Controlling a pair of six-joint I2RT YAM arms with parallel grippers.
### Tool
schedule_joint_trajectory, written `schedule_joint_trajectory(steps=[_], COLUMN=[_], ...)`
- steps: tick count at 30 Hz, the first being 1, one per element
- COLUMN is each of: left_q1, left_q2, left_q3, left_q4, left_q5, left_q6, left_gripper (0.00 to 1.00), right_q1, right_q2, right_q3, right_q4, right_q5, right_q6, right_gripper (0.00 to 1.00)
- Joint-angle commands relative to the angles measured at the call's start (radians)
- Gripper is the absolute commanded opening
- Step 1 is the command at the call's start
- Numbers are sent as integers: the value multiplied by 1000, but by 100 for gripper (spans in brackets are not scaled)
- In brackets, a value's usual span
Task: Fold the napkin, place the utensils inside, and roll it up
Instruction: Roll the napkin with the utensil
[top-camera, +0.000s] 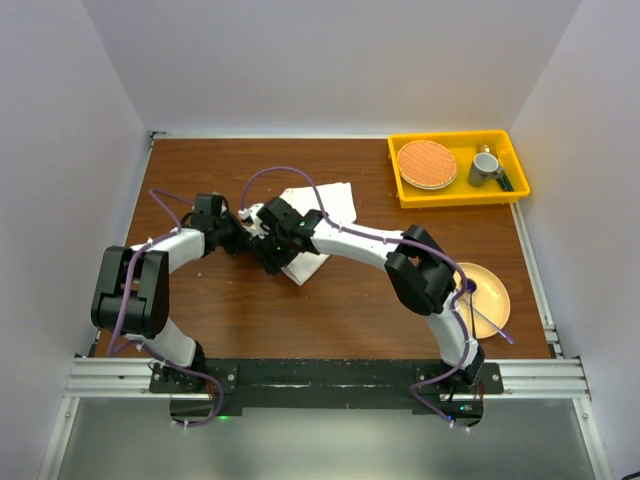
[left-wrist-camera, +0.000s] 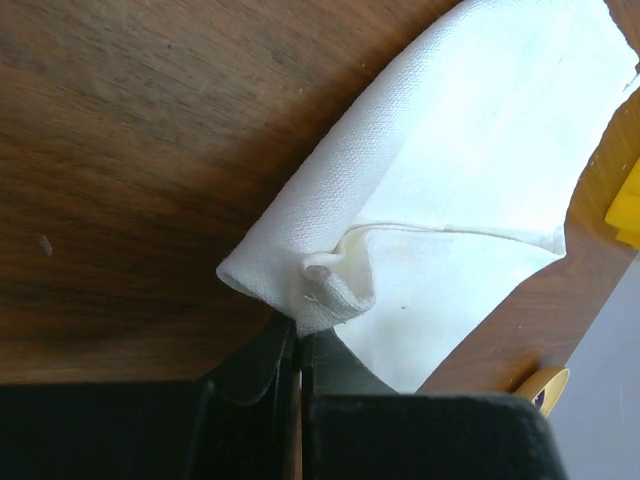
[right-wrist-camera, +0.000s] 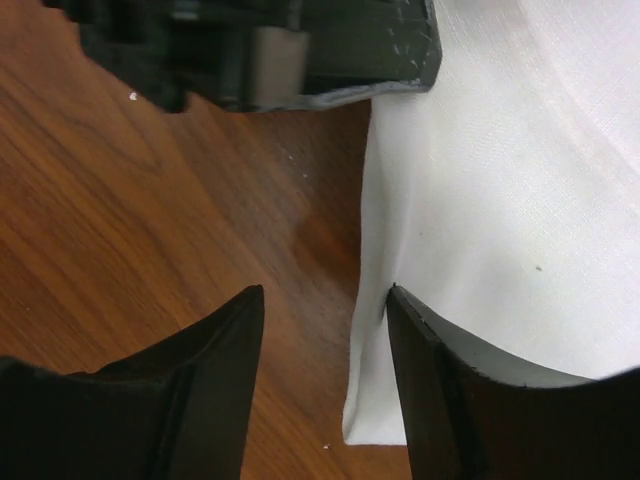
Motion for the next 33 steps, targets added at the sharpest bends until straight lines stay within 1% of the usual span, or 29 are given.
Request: schedule_joint_trajectory(steps=[1,3,6,10,11,13,22,31,33], left_q1=[-5,-5,-5,-5,-5,-5,-4,7,15], left_q2=[-41,-38,-30,-19,-18,-16,-9,-6,-1], left_q3=[16,16,16,18,21,24,52,73,73], left_q4=[-28,-35,-35,-38,-43,-54,-103,-136,-140], left_q5=[9,6,12,23,23,20,43,65,74], left_q6=[-20,-21,-29,-41,-41,-41,-67,-66,-64], left_gripper=[0,0,0,0,0,0,0,0,0], right_q1=[31,39,46,68,72,85,95,103,103], right_q2=[-77,-77,-58,-8,0,8,37,65,72], right_q3=[33,35,44,59,66,64,-20,-85,-88], right_q4=[14,24,44,57,58,73,182,247,242], right_q5=[169,188,214,227,250,267,330,457,454], right_q6=[-70,-85,-108,-119,-151,-156,-142,-141,-139], right_gripper=[59,62,65,67,67,67,66,62,59])
